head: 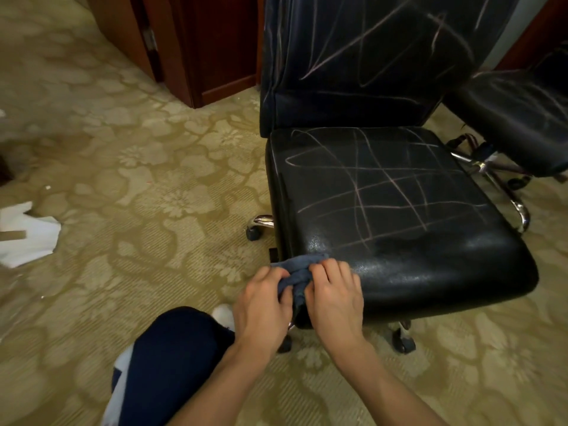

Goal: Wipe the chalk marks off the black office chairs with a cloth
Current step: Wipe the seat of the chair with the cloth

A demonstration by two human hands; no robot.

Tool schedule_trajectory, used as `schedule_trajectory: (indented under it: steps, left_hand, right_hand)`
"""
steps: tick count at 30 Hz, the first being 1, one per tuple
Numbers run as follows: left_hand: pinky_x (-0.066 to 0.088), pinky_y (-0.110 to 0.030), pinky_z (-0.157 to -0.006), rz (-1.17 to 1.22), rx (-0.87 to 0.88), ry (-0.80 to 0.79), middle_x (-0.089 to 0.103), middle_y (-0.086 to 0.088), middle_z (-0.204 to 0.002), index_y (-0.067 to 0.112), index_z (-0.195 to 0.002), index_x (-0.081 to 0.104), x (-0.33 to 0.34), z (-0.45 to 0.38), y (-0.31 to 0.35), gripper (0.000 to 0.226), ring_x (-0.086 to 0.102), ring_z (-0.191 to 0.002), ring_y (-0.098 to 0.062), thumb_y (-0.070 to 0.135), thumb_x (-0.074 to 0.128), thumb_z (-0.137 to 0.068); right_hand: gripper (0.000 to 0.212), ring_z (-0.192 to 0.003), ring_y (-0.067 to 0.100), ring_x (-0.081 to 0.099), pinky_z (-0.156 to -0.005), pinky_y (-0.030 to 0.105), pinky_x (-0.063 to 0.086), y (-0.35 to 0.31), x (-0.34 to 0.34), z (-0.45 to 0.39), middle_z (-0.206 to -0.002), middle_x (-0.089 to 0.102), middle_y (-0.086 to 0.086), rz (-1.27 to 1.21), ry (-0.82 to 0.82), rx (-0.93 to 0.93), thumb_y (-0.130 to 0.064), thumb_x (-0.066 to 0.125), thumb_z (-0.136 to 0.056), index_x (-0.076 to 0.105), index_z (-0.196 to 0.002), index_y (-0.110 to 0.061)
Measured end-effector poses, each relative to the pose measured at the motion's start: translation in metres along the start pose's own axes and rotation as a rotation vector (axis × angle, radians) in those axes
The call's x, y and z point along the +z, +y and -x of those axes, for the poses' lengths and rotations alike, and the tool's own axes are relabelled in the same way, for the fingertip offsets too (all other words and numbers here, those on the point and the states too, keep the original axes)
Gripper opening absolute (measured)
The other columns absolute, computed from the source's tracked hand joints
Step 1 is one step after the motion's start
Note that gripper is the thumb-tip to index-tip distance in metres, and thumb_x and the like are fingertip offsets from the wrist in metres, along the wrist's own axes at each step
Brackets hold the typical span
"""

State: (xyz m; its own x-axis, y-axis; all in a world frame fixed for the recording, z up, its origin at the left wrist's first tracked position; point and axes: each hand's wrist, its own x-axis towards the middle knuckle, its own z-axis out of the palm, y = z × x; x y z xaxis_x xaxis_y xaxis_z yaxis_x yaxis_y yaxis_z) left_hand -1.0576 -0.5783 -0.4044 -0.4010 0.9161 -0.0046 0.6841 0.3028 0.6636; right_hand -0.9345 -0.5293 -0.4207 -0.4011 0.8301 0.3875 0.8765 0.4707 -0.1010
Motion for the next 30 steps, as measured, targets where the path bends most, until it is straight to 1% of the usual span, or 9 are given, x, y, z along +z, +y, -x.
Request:
schedule_trajectory:
  steps: [2, 4, 8, 14, 18, 20, 23, 26, 30]
  left_hand:
    - [0.051, -0.034, -0.077, 0.002, 0.017, -0.013, 0.062, 0.006, -0.108, 0.022, -0.110, 0.067, -0.001, -0.002, -0.004, 0.017, 0.063, -0.095, -0.018, 0.021, 0.063, -0.093]
    - [0.053, -0.037, -0.081, -0.013, 0.063, -0.044, 0.062, 0.006, -0.106, 0.022, -0.109, 0.067, -0.005, -0.006, -0.007, 0.018, 0.063, -0.096, -0.017, 0.021, 0.063, -0.092]
    - [0.053, -0.040, -0.079, -0.011, 0.190, -0.041, 0.061, 0.008, -0.099, 0.025, -0.106, 0.067, -0.014, -0.037, -0.013, 0.018, 0.061, -0.093, -0.015, 0.026, 0.062, -0.088]
    - [0.054, -0.042, -0.073, 0.021, 0.227, -0.048, 0.063, 0.006, -0.093, 0.023, -0.101, 0.070, -0.020, -0.099, -0.018, 0.023, 0.064, -0.087, -0.021, 0.033, 0.057, -0.084]
    - [0.052, -0.039, -0.076, 0.030, 0.203, -0.047, 0.063, 0.007, -0.094, 0.026, -0.099, 0.070, -0.017, -0.167, -0.012, 0.016, 0.062, -0.091, -0.020, 0.028, 0.064, -0.084]
    - [0.052, -0.039, -0.077, 0.030, 0.222, -0.068, 0.063, 0.010, -0.093, 0.027, -0.095, 0.070, -0.016, -0.190, -0.008, 0.019, 0.062, -0.092, -0.020, 0.033, 0.058, -0.081]
    - [0.053, -0.038, -0.073, 0.024, 0.254, -0.043, 0.063, 0.011, -0.093, 0.027, -0.094, 0.069, -0.013, -0.196, -0.014, 0.030, 0.063, -0.089, -0.018, 0.041, 0.046, -0.080]
    - [0.053, -0.036, -0.071, 0.005, 0.252, -0.009, 0.062, 0.011, -0.094, 0.026, -0.096, 0.068, -0.009, -0.184, -0.017, 0.032, 0.063, -0.089, -0.017, 0.042, 0.045, -0.082]
    - [0.052, -0.035, -0.072, -0.015, 0.222, 0.019, 0.062, 0.010, -0.095, 0.025, -0.099, 0.069, -0.002, -0.180, -0.012, 0.019, 0.064, -0.088, -0.018, 0.032, 0.058, -0.085]
  right_hand:
    - [0.017, -0.085, 0.025, 0.057, -0.070, 0.038, 0.048, -0.003, 0.001, 0.001, -0.093, 0.062, 0.004, -0.005, -0.008, 0.010, -0.014, 0.072, -0.076, 0.066, -0.091, -0.014]
    - [0.011, -0.084, 0.025, 0.057, -0.069, 0.038, 0.047, -0.007, -0.004, 0.001, -0.092, 0.061, 0.003, -0.012, -0.015, 0.030, -0.016, 0.065, -0.078, 0.065, -0.090, -0.015]
    - [0.007, -0.082, 0.024, 0.052, -0.070, 0.037, 0.041, -0.003, -0.011, -0.021, -0.090, 0.057, 0.001, -0.014, -0.009, 0.023, -0.020, 0.062, -0.079, 0.061, -0.085, -0.019]
    - [0.010, -0.085, 0.022, 0.052, -0.072, 0.036, 0.038, -0.003, 0.007, -0.089, -0.088, 0.055, -0.002, 0.003, -0.053, 0.040, -0.024, 0.057, -0.077, 0.063, -0.084, -0.021]
    - [0.009, -0.085, 0.023, 0.055, -0.071, 0.036, 0.041, 0.002, 0.030, -0.136, -0.089, 0.057, -0.002, 0.017, -0.062, 0.106, -0.021, 0.061, -0.079, 0.065, -0.087, -0.020]
    - [0.018, -0.086, 0.021, 0.056, -0.072, 0.037, 0.043, -0.001, 0.034, -0.139, -0.092, 0.059, -0.004, 0.024, -0.032, 0.167, -0.027, 0.051, -0.082, 0.066, -0.090, -0.022]
    - [0.023, -0.085, 0.019, 0.056, -0.075, 0.035, 0.035, -0.005, 0.042, -0.141, -0.091, 0.061, -0.006, 0.006, 0.010, 0.199, -0.029, 0.045, -0.081, 0.066, -0.089, -0.024]
    - [0.020, -0.085, 0.020, 0.056, -0.077, 0.035, 0.034, -0.006, 0.044, -0.138, -0.089, 0.059, -0.005, 0.020, -0.012, 0.179, -0.028, 0.046, -0.080, 0.064, -0.086, -0.023]
    - [0.016, -0.085, 0.021, 0.056, -0.076, 0.035, 0.033, 0.000, 0.047, -0.140, -0.088, 0.060, -0.004, 0.015, -0.010, 0.181, -0.027, 0.049, -0.080, 0.064, -0.084, -0.023]
